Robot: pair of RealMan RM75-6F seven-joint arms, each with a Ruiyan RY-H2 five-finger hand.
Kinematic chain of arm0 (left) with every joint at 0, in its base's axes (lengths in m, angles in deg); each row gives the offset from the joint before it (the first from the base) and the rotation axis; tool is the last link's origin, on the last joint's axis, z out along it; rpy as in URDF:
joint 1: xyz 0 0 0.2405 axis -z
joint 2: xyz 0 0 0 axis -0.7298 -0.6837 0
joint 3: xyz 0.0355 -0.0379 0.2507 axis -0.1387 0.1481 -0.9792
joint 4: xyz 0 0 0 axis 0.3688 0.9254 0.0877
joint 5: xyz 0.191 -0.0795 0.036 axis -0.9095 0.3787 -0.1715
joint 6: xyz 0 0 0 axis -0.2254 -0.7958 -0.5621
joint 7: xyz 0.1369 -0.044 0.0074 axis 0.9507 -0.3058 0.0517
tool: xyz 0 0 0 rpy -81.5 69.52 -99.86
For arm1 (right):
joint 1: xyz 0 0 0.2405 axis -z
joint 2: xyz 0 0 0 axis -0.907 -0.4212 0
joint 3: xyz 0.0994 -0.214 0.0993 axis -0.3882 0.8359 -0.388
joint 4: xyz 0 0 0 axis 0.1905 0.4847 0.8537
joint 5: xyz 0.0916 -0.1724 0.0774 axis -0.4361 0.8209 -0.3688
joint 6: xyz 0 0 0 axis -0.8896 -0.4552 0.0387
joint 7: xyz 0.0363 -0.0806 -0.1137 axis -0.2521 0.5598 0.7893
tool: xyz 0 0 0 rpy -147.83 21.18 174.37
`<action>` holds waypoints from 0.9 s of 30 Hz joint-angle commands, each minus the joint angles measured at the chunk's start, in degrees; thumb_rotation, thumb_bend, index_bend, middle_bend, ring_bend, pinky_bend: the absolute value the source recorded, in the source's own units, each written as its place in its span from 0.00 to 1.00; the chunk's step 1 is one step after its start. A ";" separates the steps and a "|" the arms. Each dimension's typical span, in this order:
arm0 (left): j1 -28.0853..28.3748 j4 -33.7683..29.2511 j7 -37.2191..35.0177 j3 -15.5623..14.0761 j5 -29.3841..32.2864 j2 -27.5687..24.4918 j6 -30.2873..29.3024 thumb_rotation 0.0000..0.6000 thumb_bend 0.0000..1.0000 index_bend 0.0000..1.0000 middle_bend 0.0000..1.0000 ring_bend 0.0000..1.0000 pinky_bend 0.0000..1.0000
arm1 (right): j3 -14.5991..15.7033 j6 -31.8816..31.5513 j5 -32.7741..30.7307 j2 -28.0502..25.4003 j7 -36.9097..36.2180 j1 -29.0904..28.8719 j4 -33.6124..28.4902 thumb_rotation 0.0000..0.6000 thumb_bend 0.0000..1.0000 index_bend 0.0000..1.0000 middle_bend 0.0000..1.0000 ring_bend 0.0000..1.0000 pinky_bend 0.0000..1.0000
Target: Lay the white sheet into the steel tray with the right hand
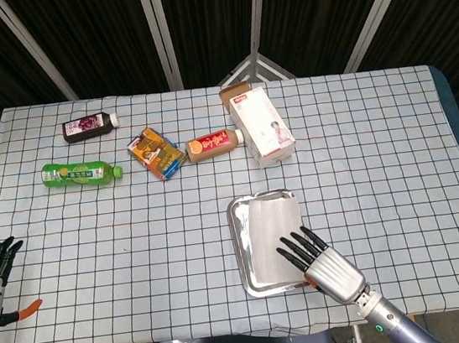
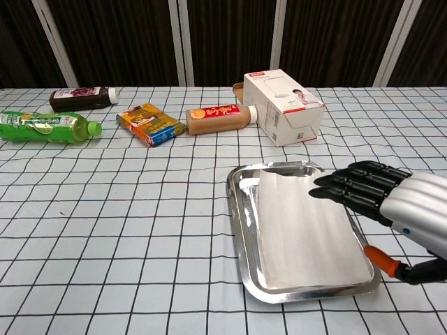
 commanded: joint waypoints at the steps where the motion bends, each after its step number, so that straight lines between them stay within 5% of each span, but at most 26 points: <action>1: 0.01 -0.06 0.05 -0.01 0.01 0.00 0.02 1.00 0.00 0.00 0.00 0.00 0.00 | -0.28 2.18 -1.60 -1.94 0.48 -0.61 -3.24 1.00 0.88 0.00 0.05 0.00 0.00; 5: -0.02 -0.15 0.06 0.01 0.04 -0.03 -0.03 1.00 0.00 0.00 0.00 0.00 0.00 | -0.49 6.44 -3.79 -3.60 2.45 -1.90 -6.49 1.00 1.00 0.00 0.05 0.00 0.00; 15: -0.02 -0.08 -0.37 0.10 0.30 -0.15 0.07 1.00 0.00 0.00 0.00 0.00 0.00 | -2.51 17.24 -14.38 -2.55 11.53 -4.09 -11.68 1.00 1.00 0.00 0.05 0.00 0.00; 27: 0.15 -0.03 -0.99 0.09 0.39 -0.33 0.50 1.00 0.00 0.00 0.00 0.00 0.00 | -4.09 19.83 -24.52 -1.35 18.82 -4.29 -13.86 1.00 1.00 0.00 0.05 0.00 0.00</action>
